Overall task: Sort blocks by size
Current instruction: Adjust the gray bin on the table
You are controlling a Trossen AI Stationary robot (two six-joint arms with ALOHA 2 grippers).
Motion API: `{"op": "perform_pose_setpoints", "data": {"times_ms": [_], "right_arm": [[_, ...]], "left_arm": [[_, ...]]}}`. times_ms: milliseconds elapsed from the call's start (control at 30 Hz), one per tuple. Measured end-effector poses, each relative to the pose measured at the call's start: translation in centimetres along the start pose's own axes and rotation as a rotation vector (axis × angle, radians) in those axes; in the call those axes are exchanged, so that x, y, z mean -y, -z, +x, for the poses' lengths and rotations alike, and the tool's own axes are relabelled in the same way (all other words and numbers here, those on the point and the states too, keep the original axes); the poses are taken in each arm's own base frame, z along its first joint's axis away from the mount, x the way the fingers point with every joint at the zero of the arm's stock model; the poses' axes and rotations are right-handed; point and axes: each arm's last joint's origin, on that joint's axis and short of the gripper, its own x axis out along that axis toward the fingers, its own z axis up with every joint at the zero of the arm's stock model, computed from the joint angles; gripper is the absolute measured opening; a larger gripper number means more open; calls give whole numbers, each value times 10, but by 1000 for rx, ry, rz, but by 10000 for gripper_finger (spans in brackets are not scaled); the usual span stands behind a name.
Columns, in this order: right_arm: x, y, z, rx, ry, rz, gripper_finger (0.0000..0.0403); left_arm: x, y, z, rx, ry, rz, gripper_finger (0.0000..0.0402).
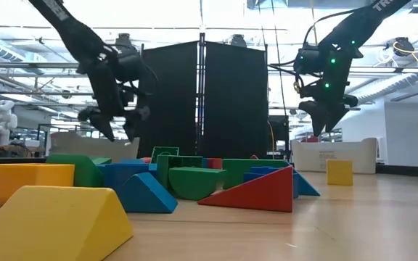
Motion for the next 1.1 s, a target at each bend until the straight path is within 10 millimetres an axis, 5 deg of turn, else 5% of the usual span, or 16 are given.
{"op": "perform_pose_setpoints", "data": {"times_ms": [233, 600, 833, 1100], "right_arm": [[0, 0, 0, 2, -1, 15, 242], [-6, -6, -1, 52, -164, 37, 242], [-6, -6, -1, 47, -182, 83, 242], [-12, -8, -3, 60, -226, 102, 242]], "left_arm": [[16, -4, 16, 3, 221, -80, 281], [30, -36, -3, 135, 389, -34, 281], [27, -40, -55, -84, 370, -5, 281], [6, -3, -129, -260, 296, 114, 281]]}}
